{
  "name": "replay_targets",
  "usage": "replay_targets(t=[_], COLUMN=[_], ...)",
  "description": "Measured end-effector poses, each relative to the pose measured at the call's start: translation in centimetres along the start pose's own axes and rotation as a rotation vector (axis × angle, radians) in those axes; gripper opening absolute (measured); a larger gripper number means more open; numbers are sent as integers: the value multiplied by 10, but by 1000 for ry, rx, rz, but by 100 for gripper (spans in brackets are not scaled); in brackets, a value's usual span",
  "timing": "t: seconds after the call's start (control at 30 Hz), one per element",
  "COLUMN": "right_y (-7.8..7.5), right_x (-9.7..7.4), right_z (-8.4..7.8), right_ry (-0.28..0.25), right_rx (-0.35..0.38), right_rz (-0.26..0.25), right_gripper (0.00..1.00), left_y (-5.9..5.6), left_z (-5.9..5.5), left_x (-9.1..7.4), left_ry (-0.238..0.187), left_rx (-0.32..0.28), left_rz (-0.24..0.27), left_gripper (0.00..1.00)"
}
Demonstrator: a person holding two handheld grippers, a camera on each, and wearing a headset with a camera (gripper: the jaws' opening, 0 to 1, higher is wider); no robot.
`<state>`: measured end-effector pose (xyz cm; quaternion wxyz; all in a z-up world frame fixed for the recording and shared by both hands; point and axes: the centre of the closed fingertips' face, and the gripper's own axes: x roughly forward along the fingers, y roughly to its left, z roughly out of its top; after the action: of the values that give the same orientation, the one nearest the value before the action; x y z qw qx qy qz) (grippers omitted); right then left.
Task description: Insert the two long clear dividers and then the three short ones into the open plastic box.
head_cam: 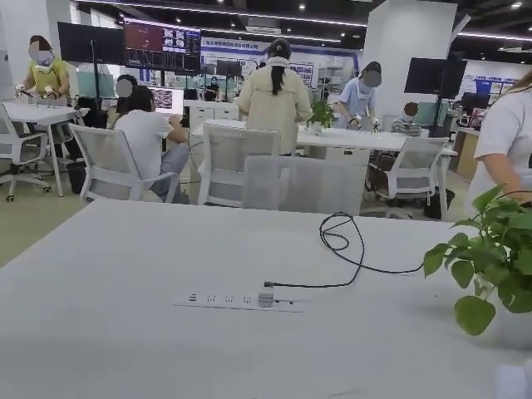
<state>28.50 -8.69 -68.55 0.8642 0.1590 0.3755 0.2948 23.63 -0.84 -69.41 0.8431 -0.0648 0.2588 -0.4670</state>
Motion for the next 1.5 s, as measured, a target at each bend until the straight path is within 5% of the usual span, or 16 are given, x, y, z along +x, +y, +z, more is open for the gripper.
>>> replay_targets(t=[0.27, 0.43, 0.67, 1.0, 1.5], right_y=[-19, -30, -41, -51, -63], right_x=[5, 10, 20, 31, 43], right_z=[-10, -26, -44, -58, -71], right_ry=[91, 210, 307, 388, 430], right_rx=[55, 97, 147, 182, 217], right_rz=[-76, -125, -179, -232, -264], right_gripper=[7, 7, 7, 7, 7], left_y=[-1, 0, 2, 3, 4], left_z=[-22, -38, -51, -61, -62], left_x=[-7, -7, -9, -6, -4], left_ry=[55, 96, 126, 145, 126], left_rx=[101, 153, 174, 193, 159], left_rz=[-66, -101, -120, -163, -175], left_gripper=[71, 81, 83, 88, 86])
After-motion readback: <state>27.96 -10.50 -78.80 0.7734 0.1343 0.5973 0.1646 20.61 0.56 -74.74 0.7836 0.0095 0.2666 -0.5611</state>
